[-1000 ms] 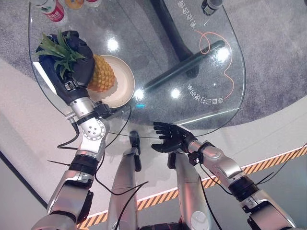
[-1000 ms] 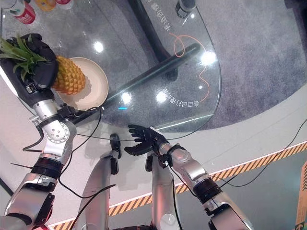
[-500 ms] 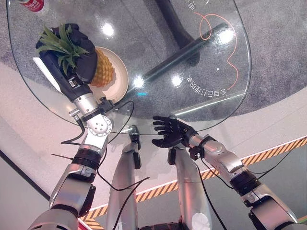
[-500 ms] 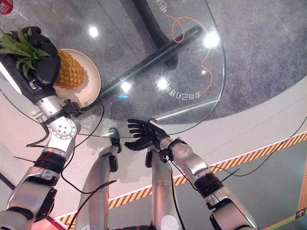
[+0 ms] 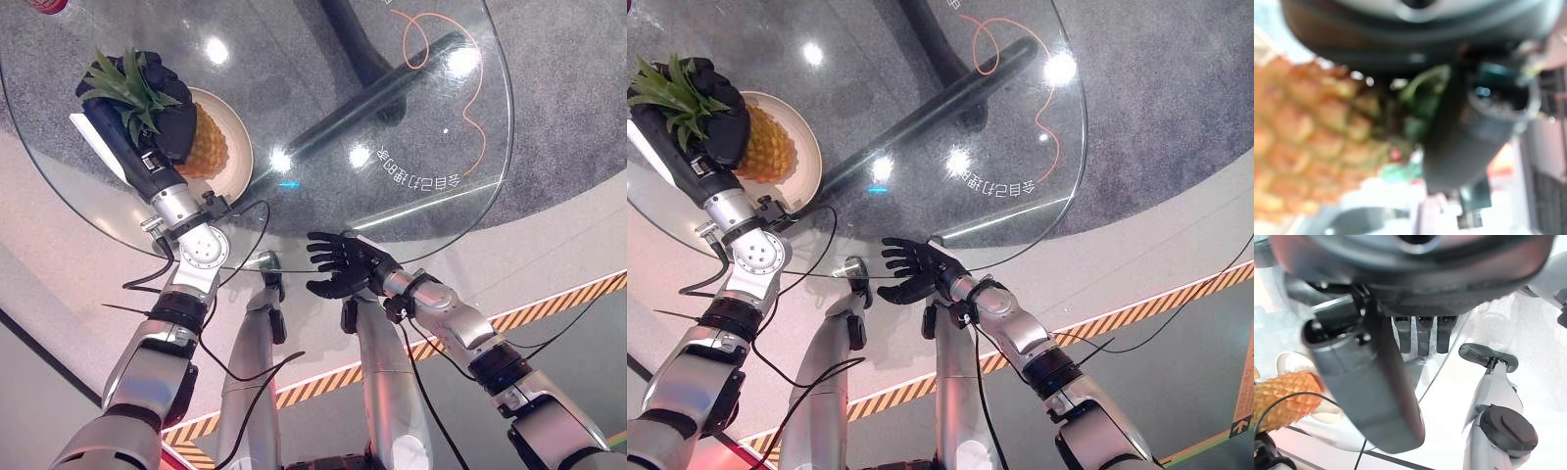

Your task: Pick up the fruit to the plate

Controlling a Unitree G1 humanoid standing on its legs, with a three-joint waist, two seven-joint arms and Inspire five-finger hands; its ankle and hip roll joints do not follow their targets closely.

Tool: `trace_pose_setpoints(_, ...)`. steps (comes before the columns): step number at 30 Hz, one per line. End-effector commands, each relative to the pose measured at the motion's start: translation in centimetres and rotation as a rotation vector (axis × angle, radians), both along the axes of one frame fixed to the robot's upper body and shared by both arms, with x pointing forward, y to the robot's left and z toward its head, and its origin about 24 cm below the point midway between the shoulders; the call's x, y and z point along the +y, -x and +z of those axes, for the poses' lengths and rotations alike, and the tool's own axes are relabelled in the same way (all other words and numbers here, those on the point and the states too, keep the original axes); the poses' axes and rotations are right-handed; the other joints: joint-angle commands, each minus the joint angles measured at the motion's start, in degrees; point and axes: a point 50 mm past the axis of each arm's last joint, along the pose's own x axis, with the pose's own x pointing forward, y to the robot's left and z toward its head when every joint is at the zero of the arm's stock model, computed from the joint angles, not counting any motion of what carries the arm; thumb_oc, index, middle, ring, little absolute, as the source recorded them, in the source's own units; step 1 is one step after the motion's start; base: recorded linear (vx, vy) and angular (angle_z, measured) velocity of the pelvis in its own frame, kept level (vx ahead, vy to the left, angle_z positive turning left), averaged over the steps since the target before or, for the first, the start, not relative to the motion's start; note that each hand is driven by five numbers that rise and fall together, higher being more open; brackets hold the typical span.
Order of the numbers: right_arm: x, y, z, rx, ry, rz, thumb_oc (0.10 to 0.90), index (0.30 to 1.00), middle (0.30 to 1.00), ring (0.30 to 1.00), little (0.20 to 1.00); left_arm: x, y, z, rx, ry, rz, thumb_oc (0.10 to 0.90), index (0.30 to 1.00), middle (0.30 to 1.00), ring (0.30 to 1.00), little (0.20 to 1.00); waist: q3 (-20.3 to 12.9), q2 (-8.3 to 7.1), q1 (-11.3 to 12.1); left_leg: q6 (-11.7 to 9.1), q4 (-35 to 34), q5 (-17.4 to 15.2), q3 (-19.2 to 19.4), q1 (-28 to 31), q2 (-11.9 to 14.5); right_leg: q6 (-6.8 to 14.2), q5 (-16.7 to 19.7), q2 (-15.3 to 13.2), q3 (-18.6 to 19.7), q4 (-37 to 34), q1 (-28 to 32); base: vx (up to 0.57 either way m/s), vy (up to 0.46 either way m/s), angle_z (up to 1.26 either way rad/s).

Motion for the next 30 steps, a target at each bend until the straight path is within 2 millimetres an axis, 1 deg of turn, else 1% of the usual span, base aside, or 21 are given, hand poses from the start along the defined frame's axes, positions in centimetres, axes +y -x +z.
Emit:
trace_pose_setpoints(1, 0.4, 0.9, 0.7, -0.037, -0.066, 0.06, 0.8, 0.9, 0.9, 0.9, 0.9, -0.7, 1.1, 3.3, -0.199, -0.037, -0.078, 0.32, 0.488, 0.488, 0.488, 0.42, -1.3, 1.99, 1.9, -1.46, -5.25, 2.25, -1.12, 2.58, -4.74, 1.29, 1.64, 2.93, -4.0, 1.19, 2.82, -0.02, -0.033, 0.03)
trace_pose_setpoints(5, 0.3, 0.9, 0.7, -0.038, -0.067, 0.056, 0.8, 0.9, 0.9, 0.9, 0.9, -0.6, 1.0, 2.9, -0.177, -0.037, -0.088, 0.435, 0.587, 0.587, 0.587, 0.535, -1.3, 2.18, 2.06, -1.57, -5.57, 2.42, -1.22, 3.11, -4.59, 1.24, 1.47, 2.68, -4.27, 1.36, 3.16, -0.02, -0.027, 0.04)
trace_pose_setpoints(6, 0.4, 1.0, 0.7, -0.038, -0.067, 0.055, 0.8, 0.9, 0.9, 0.9, 0.9, -0.6, 1.0, 2.9, -0.175, -0.035, -0.088, 0.443, 0.594, 0.594, 0.594, 0.543, -1.3, 2.22, 2.07, -1.56, -5.58, 2.43, -1.24, 3.15, -4.57, 1.24, 1.47, 2.64, -4.29, 1.44, 3.14, -0.01, -0.032, 0.08)
trace_pose_setpoints(7, 0.4, 1.0, 0.6, -0.037, -0.067, 0.053, 0.8, 0.9, 0.9, 0.9, 0.9, -0.5, 1.0, 2.7, -0.168, -0.032, -0.091, 0.668, 0.787, 0.787, 0.787, 0.768, -1.3, 2.31, 2.15, -1.55, -5.48, 2.41, -1.26, 3.26, -4.48, 1.27, 1.39, 2.53, -4.4, 1.81, 3.11, -0.01, -0.031, 0.09)
trace_pose_setpoints(8, 0.4, 1.0, 0.6, -0.037, -0.066, 0.052, 0.8, 0.9, 0.9, 0.9, 0.9, -0.5, 1.0, 2.7, -0.166, -0.029, -0.093, 0.8, 0.9, 0.9, 0.9, 0.9, -1.3, 2.33, 2.16, -1.56, -5.49, 2.43, -1.27, 3.3, -4.42, 1.26, 1.35, 2.48, -4.46, 1.93, 3.06, -0.01, -0.038, 0.1)
trace_pose_setpoints(21, 0.2, 1.1, 0.6, -0.041, -0.062, 0.04, 0.8, 0.9, 0.9, 0.9, 0.9, -0.3, 1.1, 1.8, -0.131, -0.006, -0.108, 0.8, 0.9, 0.9, 0.9, 0.9, -1.3, 2.82, 2.21, -1.79, -5.82, 2.67, -1.23, 4.45, -4.13, 0.87, 0.85, 2.33, -4.78, 2.24, 3.87, 0.0, -0.007, 0.01)
trace_pose_setpoints(28, -0.1, 1.2, 0.3, -0.037, -0.062, 0.034, 0.8, 0.9, 0.9, 0.9, 0.9, 0.1, 1.1, 1.0, -0.102, 0.009, -0.11, 0.8, 0.9, 0.9, 0.9, 0.9, -1.3, 3.22, 2.35, -1.86, -6.18, 2.9, -1.22, 5.2, -4.09, 0.63, 0.61, 2.23, -4.87, 2.07, 4.51, 0.0, -0.01, 0.0)
trace_pose_setpoints(30, -0.1, 1.2, 0.3, -0.039, -0.063, 0.033, 0.8, 0.9, 0.9, 0.9, 0.9, 0.2, 1.2, 0.6, -0.083, 0.022, -0.108, 0.8, 0.9, 0.9, 0.9, 0.9, -1.3, 3.44, 2.45, -1.83, -6.23, 2.93, -1.23, 5.7, -4.11, 0.6, 0.4, 2.22, -4.81, 2.19, 4.94, -0.01, -0.016, 0.01)
